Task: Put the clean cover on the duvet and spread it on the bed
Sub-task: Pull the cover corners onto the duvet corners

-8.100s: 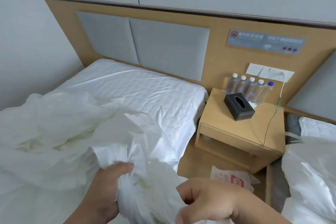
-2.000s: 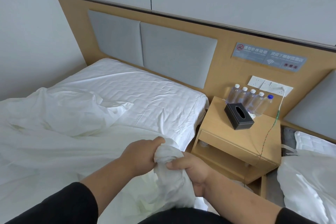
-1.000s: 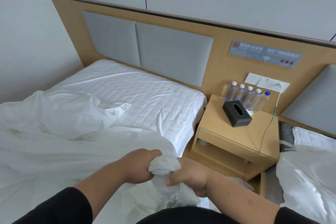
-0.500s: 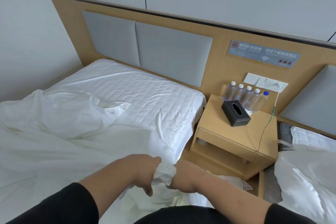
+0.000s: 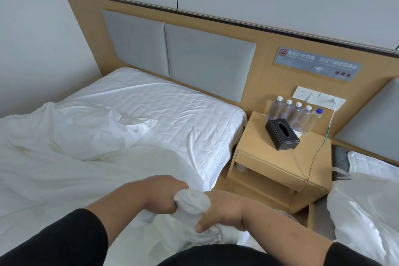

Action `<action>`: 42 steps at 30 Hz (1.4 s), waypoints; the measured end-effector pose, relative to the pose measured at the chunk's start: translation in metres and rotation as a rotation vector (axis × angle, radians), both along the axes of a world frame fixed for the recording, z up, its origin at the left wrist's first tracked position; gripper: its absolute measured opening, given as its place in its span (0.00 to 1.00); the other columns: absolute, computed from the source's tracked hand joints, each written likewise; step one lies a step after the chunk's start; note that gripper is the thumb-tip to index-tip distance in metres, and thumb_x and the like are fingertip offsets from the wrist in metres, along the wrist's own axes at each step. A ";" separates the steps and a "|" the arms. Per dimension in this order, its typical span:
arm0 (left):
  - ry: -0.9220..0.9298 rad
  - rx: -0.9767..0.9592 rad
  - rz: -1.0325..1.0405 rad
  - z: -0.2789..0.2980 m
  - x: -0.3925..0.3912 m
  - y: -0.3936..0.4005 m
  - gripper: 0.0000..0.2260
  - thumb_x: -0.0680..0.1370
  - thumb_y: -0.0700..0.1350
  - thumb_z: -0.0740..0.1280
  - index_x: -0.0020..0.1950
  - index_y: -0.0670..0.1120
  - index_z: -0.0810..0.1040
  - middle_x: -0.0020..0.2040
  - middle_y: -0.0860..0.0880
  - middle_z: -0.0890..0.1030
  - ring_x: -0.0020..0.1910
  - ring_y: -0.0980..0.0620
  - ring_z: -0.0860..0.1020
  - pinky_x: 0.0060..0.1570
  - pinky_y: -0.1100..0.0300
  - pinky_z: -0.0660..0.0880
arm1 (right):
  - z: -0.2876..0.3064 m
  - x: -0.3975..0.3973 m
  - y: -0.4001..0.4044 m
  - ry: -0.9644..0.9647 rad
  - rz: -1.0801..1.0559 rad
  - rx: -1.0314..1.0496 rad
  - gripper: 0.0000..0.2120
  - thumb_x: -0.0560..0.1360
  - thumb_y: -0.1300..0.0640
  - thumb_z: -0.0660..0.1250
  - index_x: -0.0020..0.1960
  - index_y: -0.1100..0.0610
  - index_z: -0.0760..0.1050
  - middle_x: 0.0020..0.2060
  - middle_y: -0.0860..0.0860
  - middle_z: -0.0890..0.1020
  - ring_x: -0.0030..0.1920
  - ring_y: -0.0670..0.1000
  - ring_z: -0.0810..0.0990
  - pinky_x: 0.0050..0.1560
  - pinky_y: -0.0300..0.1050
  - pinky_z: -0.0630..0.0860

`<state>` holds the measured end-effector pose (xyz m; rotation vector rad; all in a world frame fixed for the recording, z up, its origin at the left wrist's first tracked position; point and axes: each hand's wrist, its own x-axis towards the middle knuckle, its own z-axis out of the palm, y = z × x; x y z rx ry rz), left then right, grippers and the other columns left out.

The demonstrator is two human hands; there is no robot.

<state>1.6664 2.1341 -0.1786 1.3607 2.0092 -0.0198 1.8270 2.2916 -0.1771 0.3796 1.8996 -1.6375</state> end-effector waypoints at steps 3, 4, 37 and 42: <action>-0.095 -0.121 0.041 -0.004 0.009 0.002 0.13 0.70 0.43 0.65 0.54 0.50 0.76 0.48 0.53 0.79 0.49 0.50 0.77 0.45 0.57 0.71 | -0.003 -0.005 -0.003 0.064 0.323 0.651 0.22 0.67 0.44 0.76 0.56 0.50 0.75 0.51 0.48 0.82 0.51 0.53 0.80 0.56 0.52 0.77; -0.143 -0.139 0.073 -0.006 0.011 0.002 0.13 0.70 0.43 0.66 0.54 0.49 0.76 0.49 0.52 0.79 0.48 0.50 0.77 0.45 0.56 0.72 | -0.008 -0.006 -0.006 0.097 0.380 0.822 0.18 0.69 0.44 0.72 0.53 0.50 0.71 0.48 0.48 0.80 0.48 0.53 0.78 0.51 0.51 0.75; -0.090 -0.197 0.121 0.015 -0.003 0.014 0.21 0.63 0.59 0.76 0.52 0.61 0.72 0.45 0.58 0.79 0.44 0.57 0.79 0.42 0.58 0.75 | -0.006 -0.007 0.001 0.361 0.206 1.281 0.18 0.71 0.63 0.59 0.58 0.51 0.62 0.42 0.49 0.72 0.30 0.51 0.63 0.38 0.50 0.63; 0.414 0.029 0.086 0.027 -0.007 0.022 0.17 0.72 0.41 0.65 0.58 0.53 0.65 0.38 0.51 0.73 0.34 0.51 0.73 0.29 0.55 0.63 | 0.009 -0.025 0.021 0.305 0.187 1.109 0.11 0.69 0.60 0.61 0.49 0.48 0.69 0.42 0.46 0.78 0.40 0.54 0.75 0.40 0.47 0.67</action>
